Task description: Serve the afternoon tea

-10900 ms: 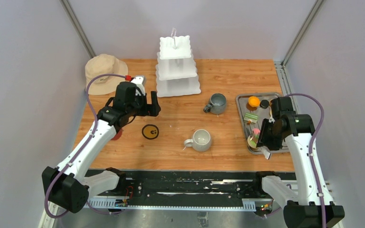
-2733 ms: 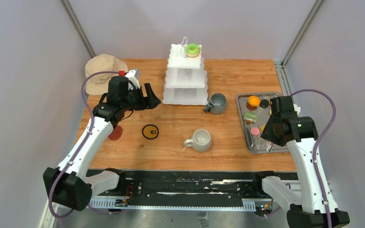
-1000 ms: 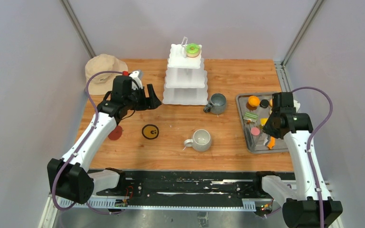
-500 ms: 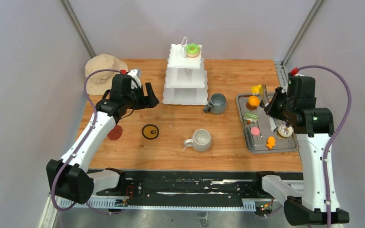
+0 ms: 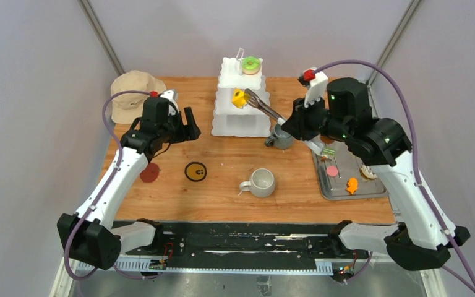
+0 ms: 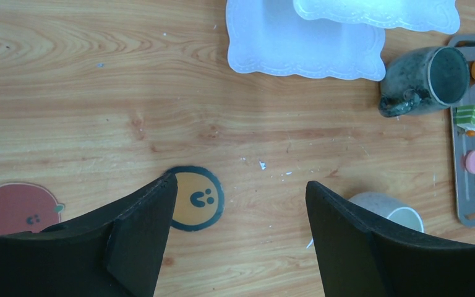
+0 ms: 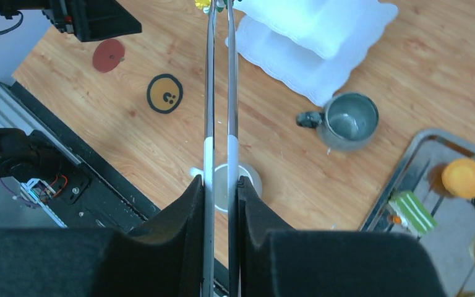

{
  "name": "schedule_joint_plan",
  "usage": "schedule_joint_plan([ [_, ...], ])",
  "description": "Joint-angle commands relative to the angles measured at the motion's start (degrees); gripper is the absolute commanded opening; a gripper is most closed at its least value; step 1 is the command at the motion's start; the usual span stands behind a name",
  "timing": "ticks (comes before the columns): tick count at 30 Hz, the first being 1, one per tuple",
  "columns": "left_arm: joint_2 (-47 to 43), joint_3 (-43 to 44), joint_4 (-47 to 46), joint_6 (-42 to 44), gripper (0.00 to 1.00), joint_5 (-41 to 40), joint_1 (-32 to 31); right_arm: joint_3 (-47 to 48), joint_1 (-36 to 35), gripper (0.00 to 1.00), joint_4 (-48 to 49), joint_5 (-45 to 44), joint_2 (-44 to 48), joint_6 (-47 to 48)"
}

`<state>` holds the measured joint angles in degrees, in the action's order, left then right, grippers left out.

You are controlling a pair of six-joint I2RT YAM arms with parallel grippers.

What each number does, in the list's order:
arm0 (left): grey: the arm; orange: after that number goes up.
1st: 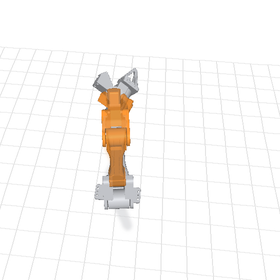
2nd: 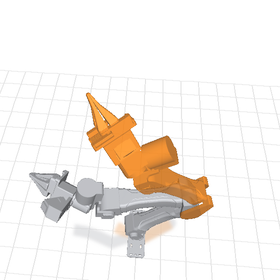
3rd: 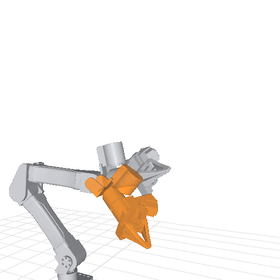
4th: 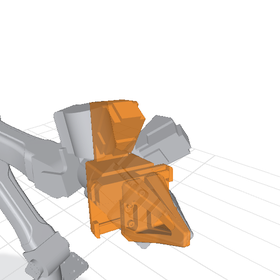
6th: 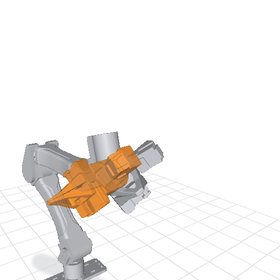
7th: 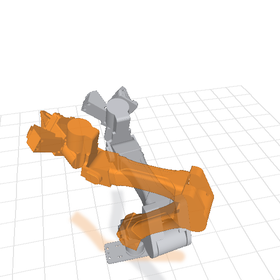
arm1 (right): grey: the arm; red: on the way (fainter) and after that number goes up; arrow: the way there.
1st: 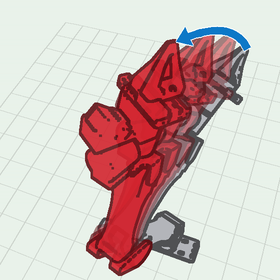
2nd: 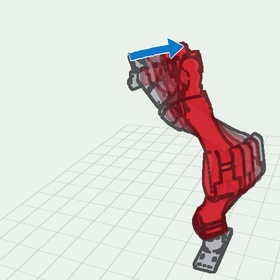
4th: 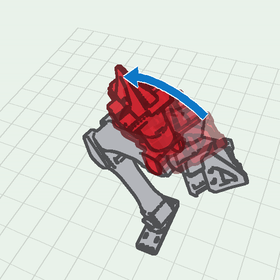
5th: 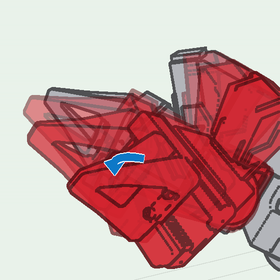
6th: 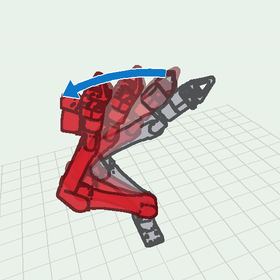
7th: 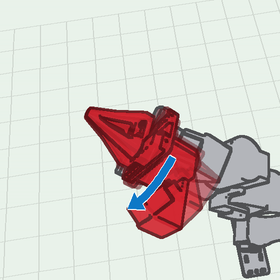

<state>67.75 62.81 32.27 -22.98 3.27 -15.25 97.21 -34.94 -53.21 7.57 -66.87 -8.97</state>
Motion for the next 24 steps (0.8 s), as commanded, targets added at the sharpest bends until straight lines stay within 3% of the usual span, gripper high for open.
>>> schedule_joint_plan([
  [1,-2.6,0.4,0.8,-0.3,0.8,-2.0,-0.4,3.7,-4.5,0.01,4.9,-0.6,-4.0,4.7],
  [9,-3.7,0.3,1.2,-0.6,0.8,-2.4,-0.4,5.4,-5.6,0.01,13.6,-3.0,-9.3,5.5],
  [24,-3.7,0.6,2.1,-0.1,0.8,-3.4,-0.4,15.0,-5.4,0.01,17.8,-11.1,-23.2,6.3],
])
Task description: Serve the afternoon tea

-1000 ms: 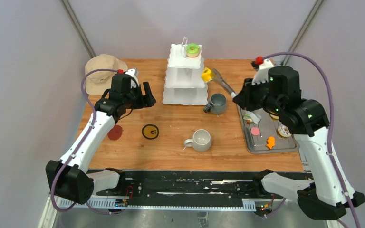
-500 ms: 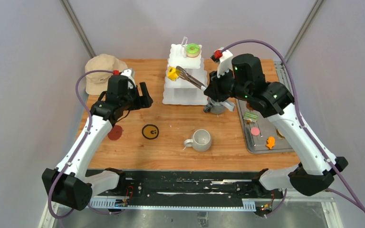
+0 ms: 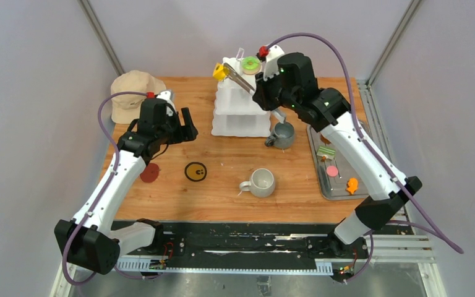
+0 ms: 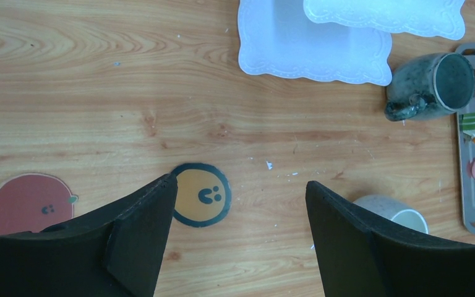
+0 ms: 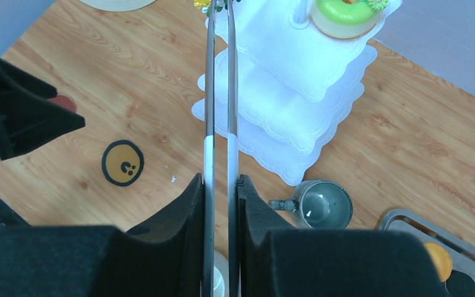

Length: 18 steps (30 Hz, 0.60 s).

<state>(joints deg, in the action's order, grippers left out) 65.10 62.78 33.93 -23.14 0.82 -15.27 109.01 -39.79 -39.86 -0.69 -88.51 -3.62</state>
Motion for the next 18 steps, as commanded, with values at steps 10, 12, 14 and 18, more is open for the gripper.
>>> schedule_joint_plan([
  [10,-0.1,1.4,0.7,0.5,0.8,-0.8,-0.4,5.4,1.7,0.01,5.2,-5.3,-6.0,-1.9],
  [12,0.1,1.5,0.6,0.6,0.8,-0.8,-0.3,5.0,2.2,0.01,5.5,-5.2,-6.3,-2.5],
  [14,0.2,1.7,0.7,0.8,0.8,-1.0,-0.4,4.4,2.4,0.01,5.9,-6.0,-6.2,-2.9],
  [18,0.6,1.7,0.6,0.9,0.8,-0.8,-0.4,2.8,3.1,0.01,7.5,-6.3,-5.9,-3.3],
])
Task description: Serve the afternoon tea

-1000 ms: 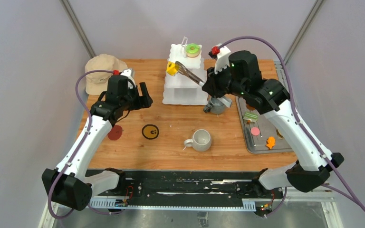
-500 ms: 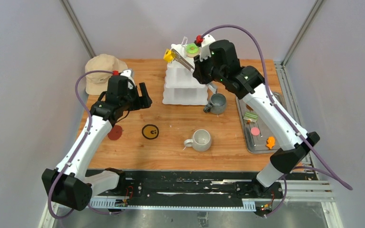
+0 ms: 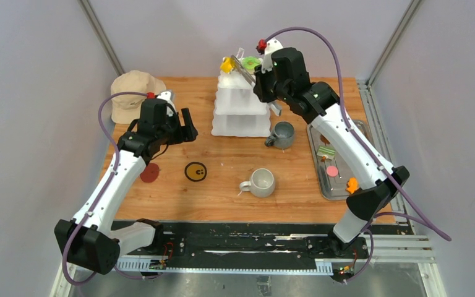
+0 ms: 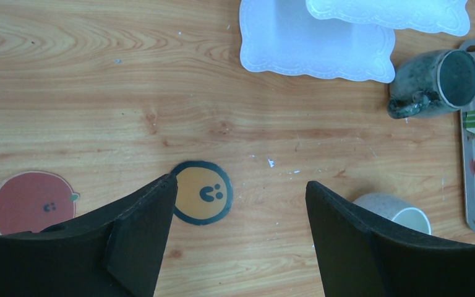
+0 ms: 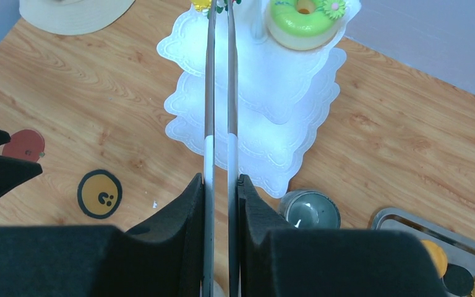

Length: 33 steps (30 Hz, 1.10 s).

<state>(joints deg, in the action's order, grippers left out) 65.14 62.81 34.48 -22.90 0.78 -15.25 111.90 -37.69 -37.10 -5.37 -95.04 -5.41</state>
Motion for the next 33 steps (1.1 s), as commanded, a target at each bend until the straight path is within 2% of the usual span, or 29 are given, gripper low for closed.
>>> schedule_joint_plan([
  [1,0.7,1.7,-0.1,0.6,0.8,-0.7,-0.4,0.0,1.1,0.01,4.8,-1.6,0.4,-1.6],
  [12,1.4,2.1,-0.3,1.1,0.81,0.1,-0.4,-0.6,1.3,0.01,5.0,-3.1,-1.7,-2.9],
  [17,1.6,2.2,-0.4,1.1,0.8,0.7,-0.4,-1.1,1.3,0.17,5.0,-3.2,-1.9,-3.5],
  [19,1.7,2.2,-0.4,1.2,0.8,0.8,-0.4,-1.3,1.3,0.27,4.9,-3.2,-1.9,-3.6],
  [24,1.7,2.3,-0.3,1.2,0.81,1.0,-0.4,-1.4,1.3,0.39,4.9,-2.6,-1.7,-3.9],
  [27,1.6,2.4,-0.3,1.0,0.8,1.1,-0.4,-1.5,1.3,0.42,5.0,-2.3,-1.1,-4.0],
  [33,1.4,2.3,-0.4,0.7,0.8,1.4,-0.4,-2.1,1.3,0.43,4.9,-0.9,0.7,-4.5],
])
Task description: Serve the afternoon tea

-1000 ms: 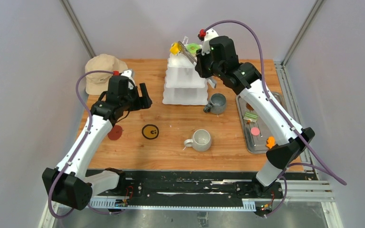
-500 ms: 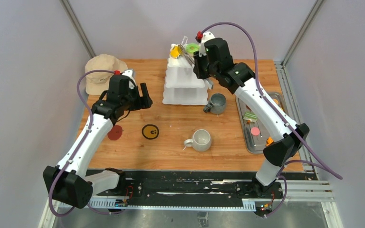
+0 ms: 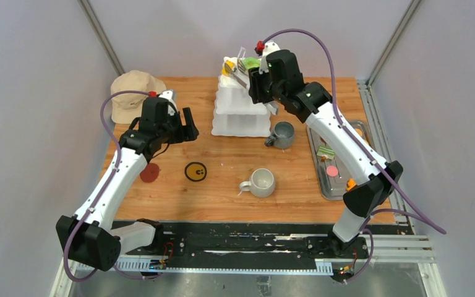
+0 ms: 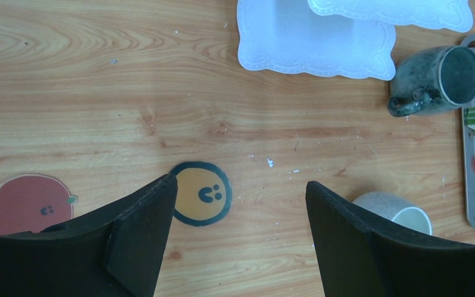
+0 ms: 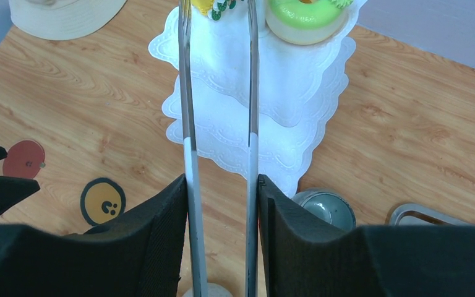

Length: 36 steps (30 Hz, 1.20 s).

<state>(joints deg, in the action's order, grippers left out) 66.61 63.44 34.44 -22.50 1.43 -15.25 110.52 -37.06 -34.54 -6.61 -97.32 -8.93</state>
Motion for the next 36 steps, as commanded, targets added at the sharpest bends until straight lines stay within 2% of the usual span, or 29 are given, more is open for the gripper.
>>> schedule_joint_plan([
  [1,-0.1,1.5,-0.3,0.3,0.8,0.8,-0.4,-0.9,0.7,0.43,2.4,0.7,3.5,-1.3],
  [17,-2.0,0.8,-0.1,0.4,0.8,0.4,-0.4,-11.1,0.6,0.37,-0.2,7.5,15.9,-5.0],
  [21,-2.4,1.0,0.1,0.5,0.8,0.5,-0.3,-16.6,0.6,0.36,-3.6,2.9,23.2,-5.1],
  [26,-2.2,1.1,-0.6,0.2,0.8,1.3,-0.4,-22.1,1.5,0.37,-12.7,-10.3,31.3,-5.2],
  [30,-1.8,0.9,-1.2,-0.5,0.8,2.8,-0.4,-27.5,8.0,0.36,-20.5,-13.5,35.6,-6.8],
  [36,-1.7,0.5,-1.4,-0.7,0.8,3.2,-0.4,-35.5,23.6,0.35,-27.6,-10.1,42.3,-8.8],
])
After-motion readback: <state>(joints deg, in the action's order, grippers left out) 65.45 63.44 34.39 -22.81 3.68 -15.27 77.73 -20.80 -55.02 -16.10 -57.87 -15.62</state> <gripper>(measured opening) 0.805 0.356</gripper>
